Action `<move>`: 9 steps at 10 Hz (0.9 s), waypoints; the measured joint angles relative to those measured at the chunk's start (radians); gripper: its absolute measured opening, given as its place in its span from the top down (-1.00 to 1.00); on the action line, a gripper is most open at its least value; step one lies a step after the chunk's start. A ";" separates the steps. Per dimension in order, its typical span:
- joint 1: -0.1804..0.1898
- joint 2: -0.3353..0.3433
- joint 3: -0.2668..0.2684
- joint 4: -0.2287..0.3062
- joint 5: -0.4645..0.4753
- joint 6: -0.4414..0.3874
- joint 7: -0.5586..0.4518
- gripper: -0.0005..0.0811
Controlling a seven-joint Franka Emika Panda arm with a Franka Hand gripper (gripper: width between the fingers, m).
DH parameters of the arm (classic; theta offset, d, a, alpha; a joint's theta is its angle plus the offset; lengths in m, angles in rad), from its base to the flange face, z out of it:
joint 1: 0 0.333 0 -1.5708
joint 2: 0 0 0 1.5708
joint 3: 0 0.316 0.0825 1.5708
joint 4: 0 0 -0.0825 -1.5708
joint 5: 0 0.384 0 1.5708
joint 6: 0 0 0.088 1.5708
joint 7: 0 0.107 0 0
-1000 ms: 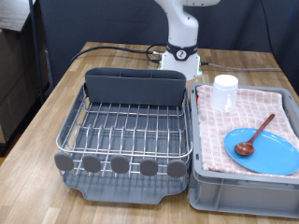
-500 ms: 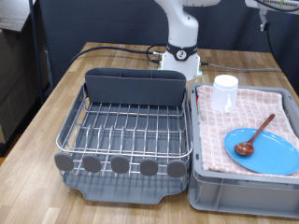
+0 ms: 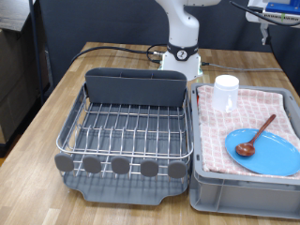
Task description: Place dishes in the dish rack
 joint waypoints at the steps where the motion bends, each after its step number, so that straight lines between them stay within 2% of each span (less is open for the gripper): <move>1: 0.000 0.012 0.003 -0.010 -0.014 0.028 0.010 -0.98; 5: 0.001 0.073 0.031 -0.040 -0.147 0.116 0.173 -0.98; 9: 0.001 0.156 0.035 -0.045 -0.194 0.198 0.238 -0.98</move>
